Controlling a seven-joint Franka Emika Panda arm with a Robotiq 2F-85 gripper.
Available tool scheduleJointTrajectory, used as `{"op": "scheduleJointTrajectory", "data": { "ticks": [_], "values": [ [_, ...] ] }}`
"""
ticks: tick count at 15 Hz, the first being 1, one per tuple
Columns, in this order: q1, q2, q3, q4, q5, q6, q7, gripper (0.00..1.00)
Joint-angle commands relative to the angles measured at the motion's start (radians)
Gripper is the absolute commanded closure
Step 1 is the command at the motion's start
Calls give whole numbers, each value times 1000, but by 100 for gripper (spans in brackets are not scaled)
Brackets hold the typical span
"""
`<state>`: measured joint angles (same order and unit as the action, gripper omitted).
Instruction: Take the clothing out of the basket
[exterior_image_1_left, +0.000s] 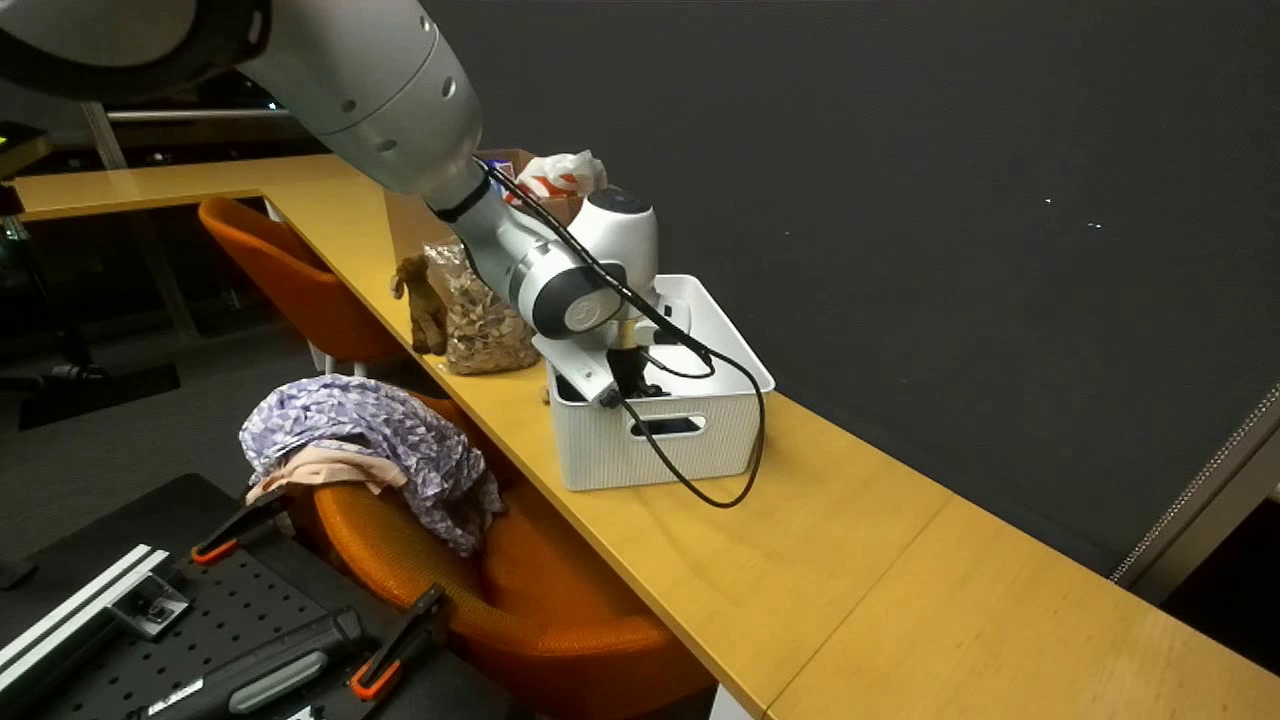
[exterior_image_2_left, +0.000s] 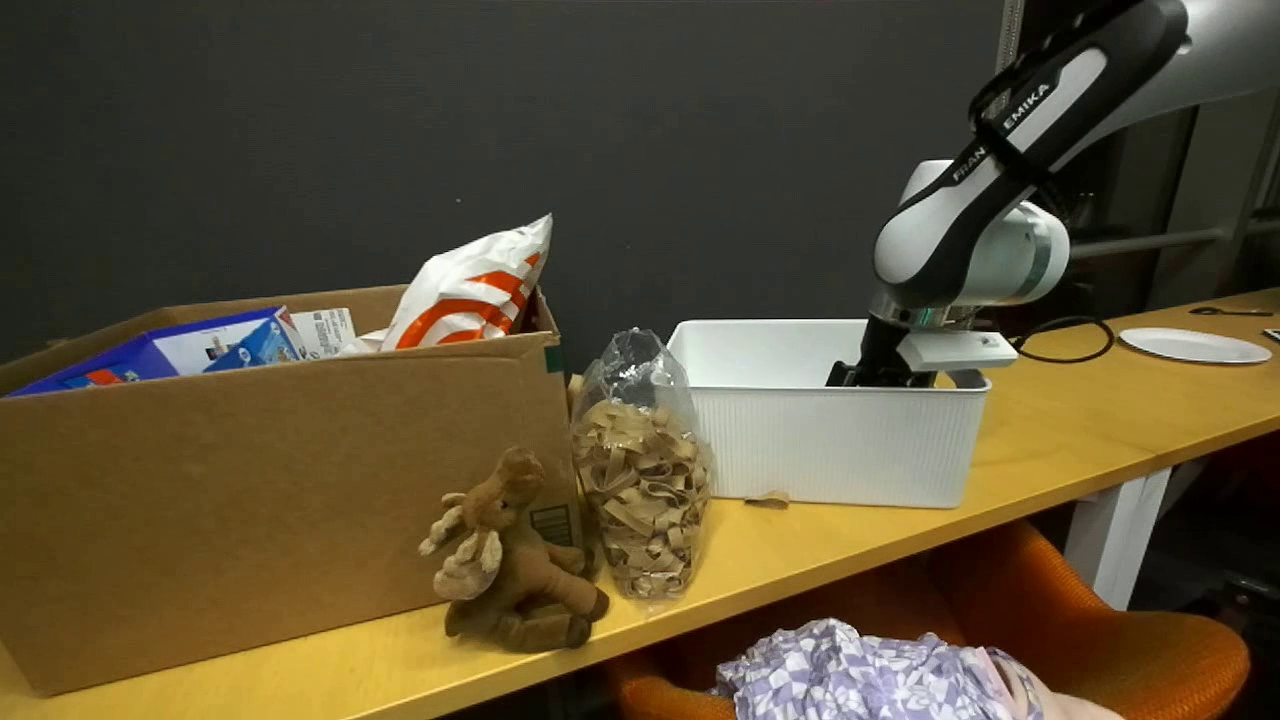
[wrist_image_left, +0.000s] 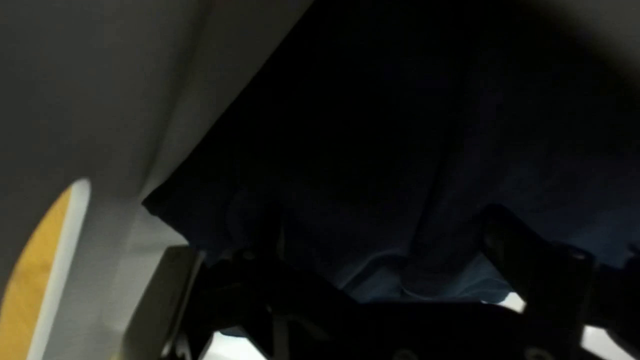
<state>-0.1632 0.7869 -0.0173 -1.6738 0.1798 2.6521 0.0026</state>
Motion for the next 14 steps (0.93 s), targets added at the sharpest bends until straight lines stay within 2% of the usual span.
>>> {"op": "scheduleJointTrajectory", "data": {
  "ticks": [1,6,10,12,14],
  "values": [
    [-14,54,6,76,-12,-24,-16,26],
    [-24,75,9,116,-6,-32,-18,65],
    [-23,43,3,96,-4,-32,-4,95],
    [-14,14,-13,74,-12,-34,12,100],
    [-8,-30,-27,42,-17,-37,22,97]
  ]
}}
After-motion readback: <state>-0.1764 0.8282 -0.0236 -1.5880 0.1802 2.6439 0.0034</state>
